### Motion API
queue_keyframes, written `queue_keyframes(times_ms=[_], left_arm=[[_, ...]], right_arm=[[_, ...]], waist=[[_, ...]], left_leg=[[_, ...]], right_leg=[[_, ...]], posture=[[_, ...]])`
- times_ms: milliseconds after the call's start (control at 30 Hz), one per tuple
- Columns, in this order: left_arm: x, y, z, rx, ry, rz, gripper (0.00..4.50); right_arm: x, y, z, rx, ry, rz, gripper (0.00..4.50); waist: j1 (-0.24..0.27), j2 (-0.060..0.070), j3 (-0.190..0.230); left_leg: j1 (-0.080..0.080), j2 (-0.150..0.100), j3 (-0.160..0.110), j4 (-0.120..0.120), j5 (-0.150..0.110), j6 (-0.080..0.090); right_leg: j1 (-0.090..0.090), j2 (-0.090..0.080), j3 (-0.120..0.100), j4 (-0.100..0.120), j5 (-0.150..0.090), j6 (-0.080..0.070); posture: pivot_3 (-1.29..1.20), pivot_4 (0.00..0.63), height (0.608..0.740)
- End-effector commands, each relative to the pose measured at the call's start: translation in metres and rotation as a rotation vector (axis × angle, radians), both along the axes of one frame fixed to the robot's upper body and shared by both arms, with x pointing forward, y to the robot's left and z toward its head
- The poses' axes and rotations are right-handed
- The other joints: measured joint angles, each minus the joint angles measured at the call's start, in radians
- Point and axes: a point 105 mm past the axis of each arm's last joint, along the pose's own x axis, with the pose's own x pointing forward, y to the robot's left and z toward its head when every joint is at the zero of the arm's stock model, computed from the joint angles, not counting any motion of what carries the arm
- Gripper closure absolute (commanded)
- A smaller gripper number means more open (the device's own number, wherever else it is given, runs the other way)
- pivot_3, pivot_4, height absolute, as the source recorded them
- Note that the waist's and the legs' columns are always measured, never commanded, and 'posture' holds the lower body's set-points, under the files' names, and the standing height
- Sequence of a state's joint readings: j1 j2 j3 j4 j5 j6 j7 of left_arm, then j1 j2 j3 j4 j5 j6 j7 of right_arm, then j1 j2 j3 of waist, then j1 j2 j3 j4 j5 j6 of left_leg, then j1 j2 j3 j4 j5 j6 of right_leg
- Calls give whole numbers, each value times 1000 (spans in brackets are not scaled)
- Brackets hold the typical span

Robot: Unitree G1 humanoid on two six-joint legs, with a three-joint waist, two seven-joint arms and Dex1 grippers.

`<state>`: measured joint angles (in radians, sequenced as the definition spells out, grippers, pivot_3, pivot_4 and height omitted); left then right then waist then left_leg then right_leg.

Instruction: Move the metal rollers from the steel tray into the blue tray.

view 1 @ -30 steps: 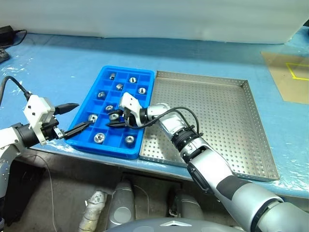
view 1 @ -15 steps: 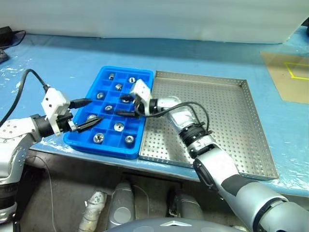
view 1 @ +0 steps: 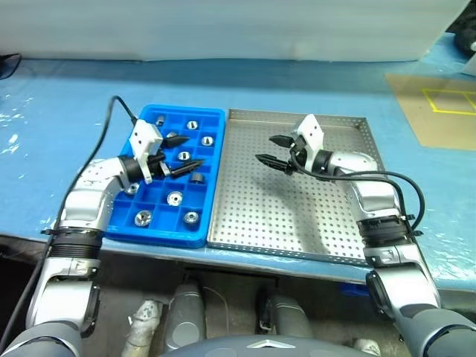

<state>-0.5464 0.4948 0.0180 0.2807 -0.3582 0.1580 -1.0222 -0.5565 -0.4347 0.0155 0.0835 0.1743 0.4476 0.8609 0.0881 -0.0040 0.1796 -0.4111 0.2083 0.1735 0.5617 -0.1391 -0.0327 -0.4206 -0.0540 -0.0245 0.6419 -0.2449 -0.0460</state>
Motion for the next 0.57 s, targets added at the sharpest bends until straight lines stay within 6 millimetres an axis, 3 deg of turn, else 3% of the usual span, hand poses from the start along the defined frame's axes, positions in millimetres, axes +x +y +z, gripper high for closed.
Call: queue_keyframes(times_ms=[33, 233, 567], left_arm=[[6, -4, 1, -2, -38, 1, 352], [9, -18, -1, -23, -36, -31, 352], [9, -9, 1, -14, -44, -20, 352]], right_arm=[[-8, -5, 17, 30, -55, -39, 1033], [-12, -5, 18, 46, -51, -68, 1033], [-9, -2, 24, 46, -65, -51, 1033]], waist=[[-14, 0, 0], [-23, 0, 0], [-20, 0, 0]], left_leg=[[0, 0, 0, 0, 0, 0], [1, 0, 0, 2, 0, 1], [4, -1, 1, 2, -1, 3]], right_leg=[[0, 0, 0, 0, 0, 0], [1, 0, 1, 0, -1, -2], [4, -2, 1, 0, -3, -5]], posture=[[-103, 150, 740], [-129, 150, 740], [-111, 150, 740]])
